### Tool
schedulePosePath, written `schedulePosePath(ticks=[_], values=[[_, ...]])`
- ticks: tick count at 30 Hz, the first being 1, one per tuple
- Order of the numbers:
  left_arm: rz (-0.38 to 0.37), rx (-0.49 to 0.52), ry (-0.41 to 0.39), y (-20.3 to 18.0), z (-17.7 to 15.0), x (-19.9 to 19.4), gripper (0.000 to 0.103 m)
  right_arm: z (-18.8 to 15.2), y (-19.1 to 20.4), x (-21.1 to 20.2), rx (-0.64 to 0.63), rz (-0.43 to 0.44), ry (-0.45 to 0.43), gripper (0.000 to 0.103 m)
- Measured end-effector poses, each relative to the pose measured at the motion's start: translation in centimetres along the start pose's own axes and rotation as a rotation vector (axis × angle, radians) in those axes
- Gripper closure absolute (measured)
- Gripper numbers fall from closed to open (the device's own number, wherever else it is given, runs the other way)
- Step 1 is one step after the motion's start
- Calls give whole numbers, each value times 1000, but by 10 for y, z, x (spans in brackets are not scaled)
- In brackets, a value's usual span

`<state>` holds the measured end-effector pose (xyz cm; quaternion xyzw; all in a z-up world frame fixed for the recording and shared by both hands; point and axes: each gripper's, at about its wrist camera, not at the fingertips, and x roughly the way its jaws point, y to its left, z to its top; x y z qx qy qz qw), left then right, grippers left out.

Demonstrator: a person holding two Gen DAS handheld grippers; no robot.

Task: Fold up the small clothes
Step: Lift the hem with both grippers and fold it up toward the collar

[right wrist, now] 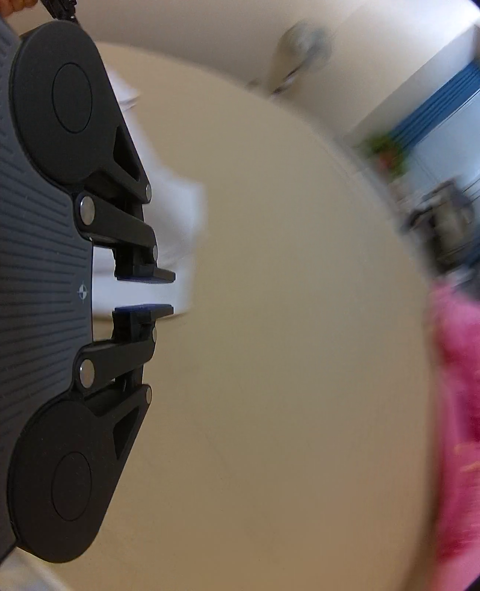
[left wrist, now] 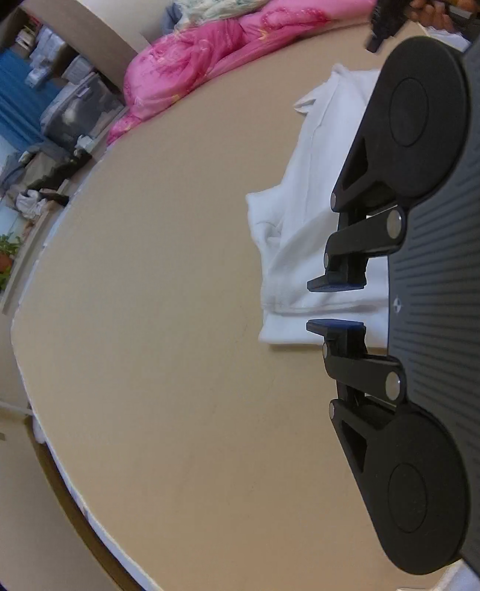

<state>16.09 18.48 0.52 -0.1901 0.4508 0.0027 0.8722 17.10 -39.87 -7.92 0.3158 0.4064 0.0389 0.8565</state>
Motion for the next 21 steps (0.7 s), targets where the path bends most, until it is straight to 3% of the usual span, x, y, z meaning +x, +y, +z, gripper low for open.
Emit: schedulePosePath(ticks=[3,5,8,12,13,14,15,16,19,21], values=[[-9,72,10,-8,4,10,66,-1,20,12,-137,19,-11,78],[12,68,46,-8,7,25,66,-4,29,28,-190,-3,24,68],[25,66,72,-10,13,46,66,-9,40,46,-233,-37,46,68],[50,139,81,-21,7,69,69,-14,54,54,-290,-61,1,68],[73,163,68,-25,7,70,88,-14,56,58,-299,-55,-1,68],[92,180,44,-28,7,69,98,-15,57,63,-315,-56,-1,69],[95,181,9,-28,9,64,98,-16,59,65,-335,-63,-8,74],[85,172,-38,-28,12,55,98,-15,61,64,-349,-63,-34,101],[45,166,-210,-33,17,28,98,-4,58,39,-235,32,-202,102],[88,199,-256,-40,18,31,98,1,58,32,-206,19,-283,102]])
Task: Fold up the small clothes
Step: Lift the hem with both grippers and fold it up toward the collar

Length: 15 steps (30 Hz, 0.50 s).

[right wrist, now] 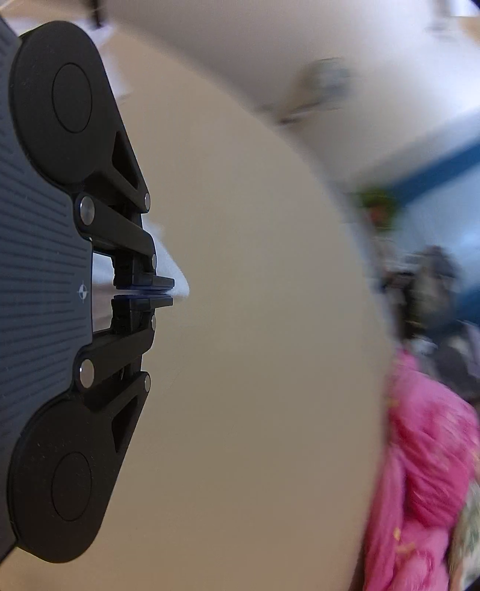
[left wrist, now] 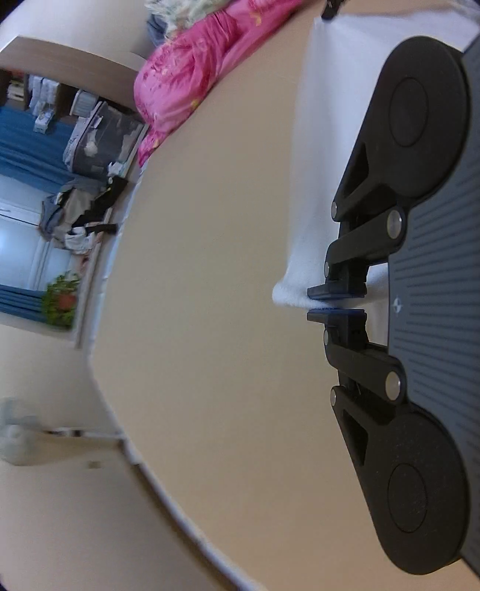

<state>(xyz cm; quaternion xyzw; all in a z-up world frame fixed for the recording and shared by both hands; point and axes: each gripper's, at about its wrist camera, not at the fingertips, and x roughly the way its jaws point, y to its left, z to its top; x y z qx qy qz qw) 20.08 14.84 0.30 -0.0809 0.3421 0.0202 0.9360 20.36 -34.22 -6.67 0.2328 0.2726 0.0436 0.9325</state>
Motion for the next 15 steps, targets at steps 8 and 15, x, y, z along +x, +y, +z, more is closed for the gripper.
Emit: schedulePosePath(ticks=[8,15], values=[[124,-1,162,1,-7,49,89,-12,-1,44,-24,-204,125,96],[-52,-45,281,18,-14,-30,86,-18,9,-14,61,-113,219,74]])
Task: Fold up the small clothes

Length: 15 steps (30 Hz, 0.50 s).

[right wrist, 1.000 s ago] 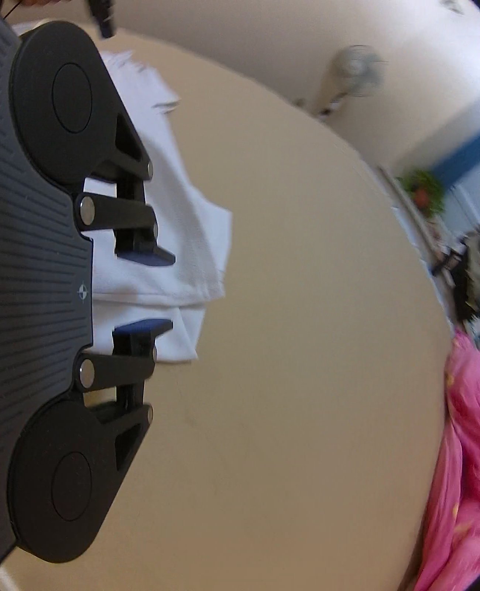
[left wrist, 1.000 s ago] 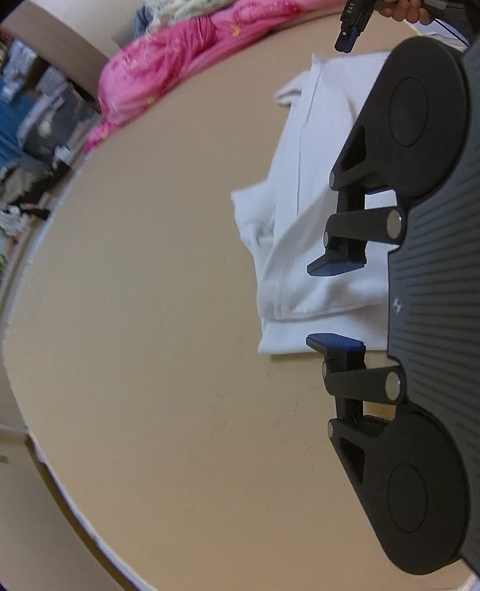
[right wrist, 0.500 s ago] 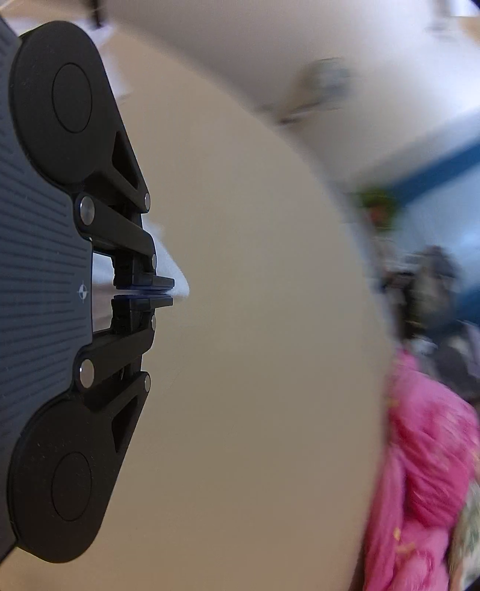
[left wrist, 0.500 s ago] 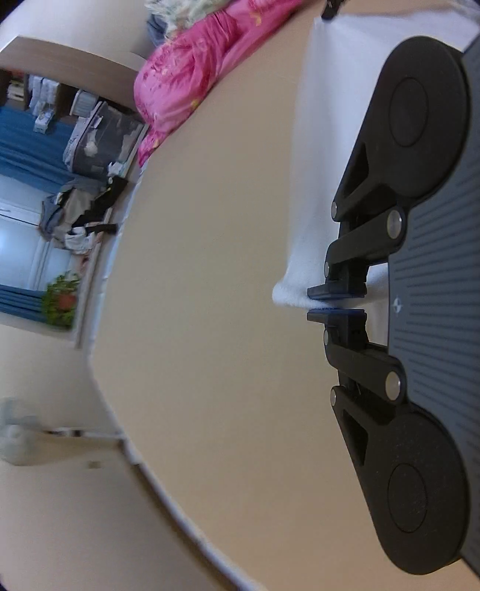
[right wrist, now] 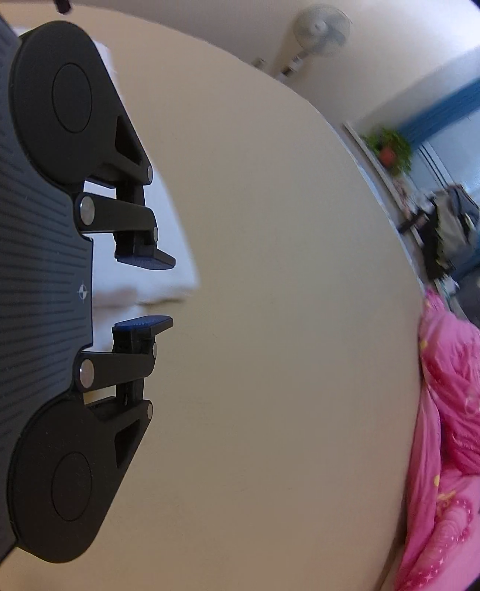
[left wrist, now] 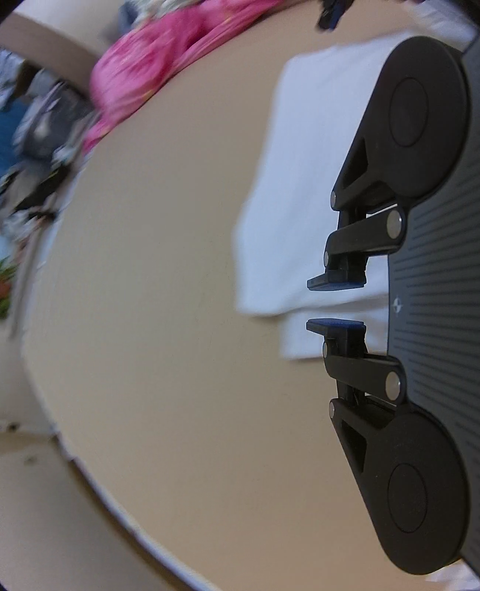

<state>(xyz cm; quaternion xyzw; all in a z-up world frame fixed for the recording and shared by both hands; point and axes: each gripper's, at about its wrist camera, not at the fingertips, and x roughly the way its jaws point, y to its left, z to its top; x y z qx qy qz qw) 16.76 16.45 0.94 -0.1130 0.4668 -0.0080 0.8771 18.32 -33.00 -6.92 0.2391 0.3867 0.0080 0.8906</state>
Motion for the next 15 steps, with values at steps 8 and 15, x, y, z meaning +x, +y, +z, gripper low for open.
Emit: schedulePosePath(ticks=[8,15], values=[[-89,18,223,9,-92,-12,78,-70,-11,-52,-124,-63,212,63],[-50,137,132,-2,-99,-18,97,-91,-25,-47,-129,-70,304,63]])
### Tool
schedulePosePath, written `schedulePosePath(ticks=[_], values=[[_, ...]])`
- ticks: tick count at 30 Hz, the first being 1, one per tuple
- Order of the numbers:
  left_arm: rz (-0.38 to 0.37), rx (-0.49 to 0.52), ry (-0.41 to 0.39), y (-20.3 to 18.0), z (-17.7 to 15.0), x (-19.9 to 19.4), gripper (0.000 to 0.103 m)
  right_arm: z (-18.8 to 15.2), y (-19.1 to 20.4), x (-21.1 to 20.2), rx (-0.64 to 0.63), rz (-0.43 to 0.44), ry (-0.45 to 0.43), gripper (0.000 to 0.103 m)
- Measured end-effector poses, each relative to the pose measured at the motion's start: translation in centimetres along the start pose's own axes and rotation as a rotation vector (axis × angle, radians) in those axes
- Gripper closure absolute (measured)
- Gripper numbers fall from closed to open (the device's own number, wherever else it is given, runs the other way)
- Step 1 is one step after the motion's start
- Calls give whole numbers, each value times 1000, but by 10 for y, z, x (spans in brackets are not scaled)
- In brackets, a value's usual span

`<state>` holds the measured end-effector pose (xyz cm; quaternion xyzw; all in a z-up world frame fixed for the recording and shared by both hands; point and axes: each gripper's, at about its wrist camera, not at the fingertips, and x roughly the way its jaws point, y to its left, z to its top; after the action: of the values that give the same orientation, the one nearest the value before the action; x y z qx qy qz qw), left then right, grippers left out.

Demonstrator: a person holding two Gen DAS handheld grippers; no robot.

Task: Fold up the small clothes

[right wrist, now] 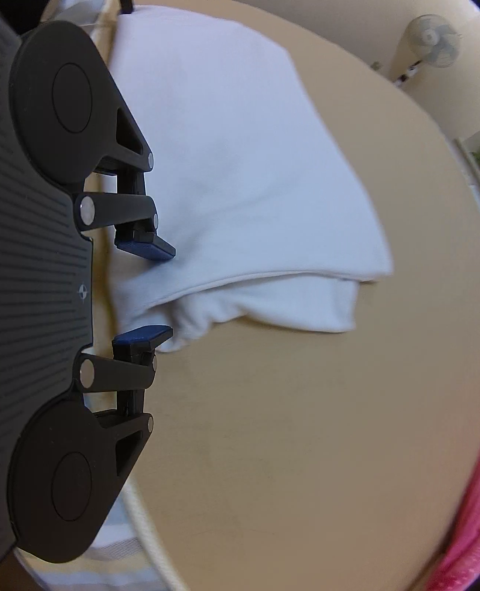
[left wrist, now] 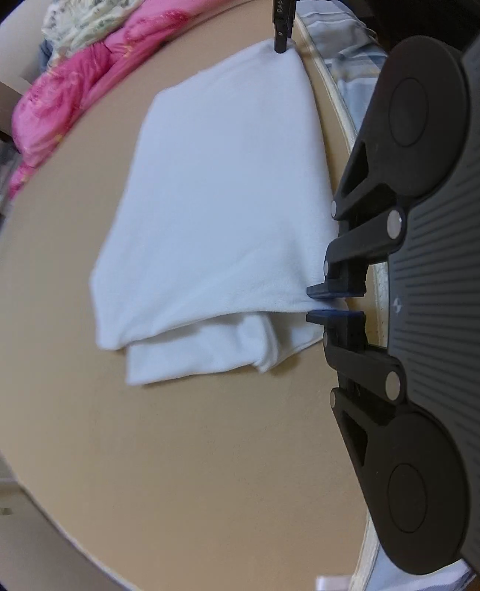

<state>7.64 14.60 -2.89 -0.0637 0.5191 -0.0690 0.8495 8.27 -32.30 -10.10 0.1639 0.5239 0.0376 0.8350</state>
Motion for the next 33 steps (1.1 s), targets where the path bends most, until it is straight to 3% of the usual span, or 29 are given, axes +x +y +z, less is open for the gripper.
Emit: schedulePosePath(ticks=[2,4,7,9,10,11,13,15,18,20,21,23,24,26,28,30,31,33], values=[[-17,-53,-64,9,-3,-16,97,3,2,-7,-9,15,-33,99],[-28,-102,-67,17,-6,-19,97,-1,-2,-21,28,42,-97,99],[54,-62,74,9,-11,8,97,-2,-13,-24,86,39,-87,99],[126,-42,130,6,-12,19,97,1,-13,-9,83,-11,-13,97],[144,-42,104,6,-9,16,96,0,-11,-6,64,-56,-7,92],[132,-44,39,5,-6,6,96,-1,-9,-11,49,-92,-29,73],[45,-44,-81,3,-1,-14,84,0,-4,-22,22,-151,-111,61],[-18,-17,-118,-3,3,-18,82,2,0,-36,8,-140,-209,61],[22,32,2,-14,6,11,82,6,8,-42,-5,-2,-273,61],[126,47,137,-12,4,40,80,12,13,-28,-34,49,-213,53],[147,35,162,-10,4,46,73,11,16,-15,-63,30,-141,50],[112,11,98,-6,10,35,73,6,21,10,-126,-100,-5,49],[83,-5,38,-3,12,22,74,6,20,12,-124,-127,-4,47],[16,-29,-38,1,17,8,72,13,20,-3,-93,-60,-90,49],[50,-23,5,-3,22,21,67,18,20,-7,-100,-67,-132,49],[157,-5,108,0,20,46,66,16,16,8,-120,-157,-61,49],[170,-20,113,3,19,49,65,16,14,11,-113,-175,-42,43],[113,-32,-24,1,27,29,66,18,16,-5,-80,-130,-135,49]])
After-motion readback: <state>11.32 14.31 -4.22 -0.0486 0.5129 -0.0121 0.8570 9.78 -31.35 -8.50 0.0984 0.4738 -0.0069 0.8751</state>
